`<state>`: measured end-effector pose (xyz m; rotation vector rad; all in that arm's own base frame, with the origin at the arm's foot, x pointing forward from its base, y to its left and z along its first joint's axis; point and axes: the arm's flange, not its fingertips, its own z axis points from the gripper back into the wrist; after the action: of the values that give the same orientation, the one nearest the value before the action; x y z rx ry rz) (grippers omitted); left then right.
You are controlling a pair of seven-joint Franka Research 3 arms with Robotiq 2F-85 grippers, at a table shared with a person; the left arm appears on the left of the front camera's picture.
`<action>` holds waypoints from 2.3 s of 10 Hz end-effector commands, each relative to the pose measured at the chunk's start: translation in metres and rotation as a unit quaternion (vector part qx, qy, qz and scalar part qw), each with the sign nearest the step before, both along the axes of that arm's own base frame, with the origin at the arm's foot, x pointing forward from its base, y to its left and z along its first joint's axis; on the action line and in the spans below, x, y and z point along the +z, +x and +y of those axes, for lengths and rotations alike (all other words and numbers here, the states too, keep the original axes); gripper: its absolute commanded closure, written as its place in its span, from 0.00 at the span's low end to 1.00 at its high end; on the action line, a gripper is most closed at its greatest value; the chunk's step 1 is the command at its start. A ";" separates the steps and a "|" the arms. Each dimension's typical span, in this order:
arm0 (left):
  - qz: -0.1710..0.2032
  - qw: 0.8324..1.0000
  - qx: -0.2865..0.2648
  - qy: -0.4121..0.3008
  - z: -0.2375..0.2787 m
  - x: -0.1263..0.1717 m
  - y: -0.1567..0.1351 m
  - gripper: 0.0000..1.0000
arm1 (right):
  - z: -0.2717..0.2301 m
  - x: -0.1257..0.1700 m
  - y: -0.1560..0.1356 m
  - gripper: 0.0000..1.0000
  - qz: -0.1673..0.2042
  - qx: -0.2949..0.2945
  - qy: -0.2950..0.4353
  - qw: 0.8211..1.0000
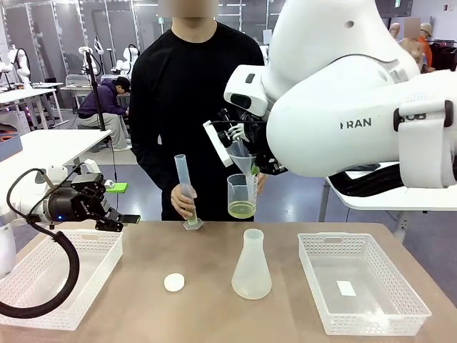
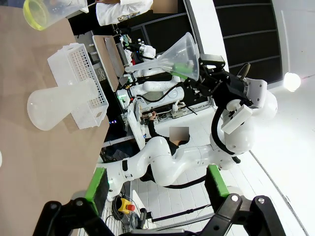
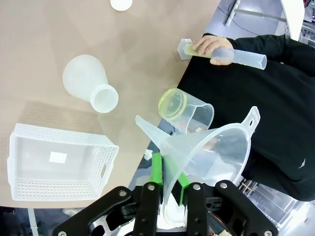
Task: Prepare the solutions needed for the experiment.
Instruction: Pick up the Plastic Funnel and insert it into the Big flask.
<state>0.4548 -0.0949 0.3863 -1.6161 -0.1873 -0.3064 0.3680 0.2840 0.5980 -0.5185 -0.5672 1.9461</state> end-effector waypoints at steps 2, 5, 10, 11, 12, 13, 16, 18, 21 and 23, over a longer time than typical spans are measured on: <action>-0.002 1.000 0.002 0.000 -0.001 0.001 0.000 0.00 | -0.005 -0.020 -0.013 0.94 0.019 0.006 0.034 0.999; -0.002 1.000 0.002 0.000 -0.001 0.001 0.000 0.00 | -0.009 -0.043 -0.012 0.94 0.030 -0.001 0.047 0.998; -0.002 1.000 0.002 0.000 -0.001 0.001 0.000 0.00 | -0.019 -0.065 -0.006 0.94 0.046 -0.018 0.065 0.997; -0.002 1.000 0.002 0.000 -0.001 0.001 0.000 0.00 | -0.021 -0.068 -0.005 0.94 0.046 -0.023 0.064 0.997; -0.002 1.000 0.002 0.000 -0.001 0.001 0.000 0.00 | -0.024 -0.072 -0.003 0.94 0.044 -0.027 0.066 0.997; -0.002 1.000 0.002 0.000 -0.001 0.001 0.000 0.00 | -0.026 -0.076 -0.001 0.94 0.049 -0.026 0.070 0.996; -0.002 1.000 0.002 0.000 -0.001 0.001 0.000 0.00 | -0.031 -0.087 0.008 0.94 0.053 -0.029 0.080 0.995; -0.002 1.000 0.002 0.000 -0.001 0.001 0.000 0.00 | -0.033 -0.098 0.015 0.94 0.052 -0.031 0.079 0.995; -0.002 1.000 0.002 0.000 -0.001 0.001 0.000 0.00 | -0.034 -0.110 0.020 0.94 0.063 -0.030 0.094 0.993; -0.002 1.000 0.002 0.000 -0.001 0.001 0.000 0.00 | -0.034 -0.117 0.022 0.94 0.064 -0.029 0.098 0.993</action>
<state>0.4548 -0.0949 0.3863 -1.6161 -0.1873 -0.3064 0.3898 0.2534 0.4858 -0.3145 -0.6074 1.8236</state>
